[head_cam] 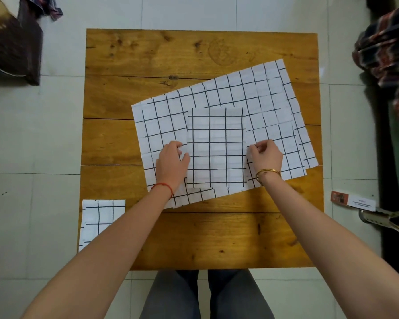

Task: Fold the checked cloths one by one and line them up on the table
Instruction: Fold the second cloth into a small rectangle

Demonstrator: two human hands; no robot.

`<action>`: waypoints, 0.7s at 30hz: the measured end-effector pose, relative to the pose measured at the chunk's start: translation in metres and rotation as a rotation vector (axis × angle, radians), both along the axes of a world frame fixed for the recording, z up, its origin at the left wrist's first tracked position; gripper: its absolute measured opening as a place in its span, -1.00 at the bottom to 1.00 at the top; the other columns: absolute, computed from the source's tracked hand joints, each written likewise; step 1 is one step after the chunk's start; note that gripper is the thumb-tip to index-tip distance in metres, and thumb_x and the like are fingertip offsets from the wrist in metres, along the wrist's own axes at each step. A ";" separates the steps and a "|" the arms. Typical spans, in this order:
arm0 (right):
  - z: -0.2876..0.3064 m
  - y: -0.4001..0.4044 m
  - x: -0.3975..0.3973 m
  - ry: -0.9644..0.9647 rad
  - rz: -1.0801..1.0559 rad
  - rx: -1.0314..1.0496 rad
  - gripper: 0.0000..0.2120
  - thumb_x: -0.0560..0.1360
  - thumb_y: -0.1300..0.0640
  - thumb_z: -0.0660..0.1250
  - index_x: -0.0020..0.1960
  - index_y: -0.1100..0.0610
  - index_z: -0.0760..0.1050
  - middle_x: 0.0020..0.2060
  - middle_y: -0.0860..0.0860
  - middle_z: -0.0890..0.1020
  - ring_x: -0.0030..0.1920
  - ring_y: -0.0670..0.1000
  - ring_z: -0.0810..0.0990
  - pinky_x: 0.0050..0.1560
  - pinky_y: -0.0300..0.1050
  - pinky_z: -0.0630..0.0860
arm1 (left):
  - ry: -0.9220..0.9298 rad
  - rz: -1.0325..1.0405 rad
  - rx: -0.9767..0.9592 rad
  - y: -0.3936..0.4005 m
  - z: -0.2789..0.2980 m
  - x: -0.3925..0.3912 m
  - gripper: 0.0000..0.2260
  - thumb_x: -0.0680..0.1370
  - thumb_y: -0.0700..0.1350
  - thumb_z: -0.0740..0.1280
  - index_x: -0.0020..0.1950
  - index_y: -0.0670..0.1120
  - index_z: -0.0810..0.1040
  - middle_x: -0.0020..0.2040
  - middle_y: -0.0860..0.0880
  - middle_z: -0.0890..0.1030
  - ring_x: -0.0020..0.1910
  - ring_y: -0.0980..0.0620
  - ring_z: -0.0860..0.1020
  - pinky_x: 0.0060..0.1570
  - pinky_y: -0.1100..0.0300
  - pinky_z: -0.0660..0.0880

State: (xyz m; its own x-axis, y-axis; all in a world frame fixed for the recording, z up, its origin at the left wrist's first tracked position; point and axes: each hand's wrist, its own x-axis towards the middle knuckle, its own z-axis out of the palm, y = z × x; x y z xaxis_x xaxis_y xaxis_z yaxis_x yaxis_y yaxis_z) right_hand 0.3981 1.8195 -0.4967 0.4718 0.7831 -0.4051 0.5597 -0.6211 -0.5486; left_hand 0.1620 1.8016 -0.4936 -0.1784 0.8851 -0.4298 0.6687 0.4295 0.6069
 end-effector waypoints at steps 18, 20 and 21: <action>0.000 0.005 -0.008 0.280 -0.038 -0.072 -0.89 0.45 0.08 0.38 -0.08 0.09 0.50 -0.18 -0.05 0.56 -0.12 -0.04 0.51 -0.02 -0.15 0.47 | -0.369 0.378 -0.253 0.030 -0.002 0.001 -0.79 0.43 -0.19 0.49 0.01 -0.08 0.54 0.01 -0.09 0.65 0.02 -0.02 0.62 0.07 0.11 0.58; -0.001 0.006 -0.006 0.320 -0.060 -0.090 -0.88 0.44 0.08 0.38 -0.09 0.08 0.49 -0.19 -0.03 0.56 -0.16 -0.04 0.52 -0.05 -0.15 0.47 | -0.432 0.379 -0.287 0.030 0.000 -0.003 -0.72 0.46 -0.22 0.45 0.14 -0.11 0.53 0.05 -0.09 0.63 0.00 0.01 0.60 0.13 0.09 0.56; -0.002 0.007 -0.006 0.351 -0.075 -0.104 -0.88 0.43 0.08 0.39 -0.11 0.07 0.48 -0.20 -0.01 0.57 -0.18 -0.03 0.53 -0.06 -0.13 0.49 | -0.464 0.371 -0.303 0.030 0.002 -0.004 -0.67 0.48 -0.23 0.42 0.23 -0.12 0.51 0.05 -0.07 0.61 -0.02 0.04 0.59 0.12 0.11 0.56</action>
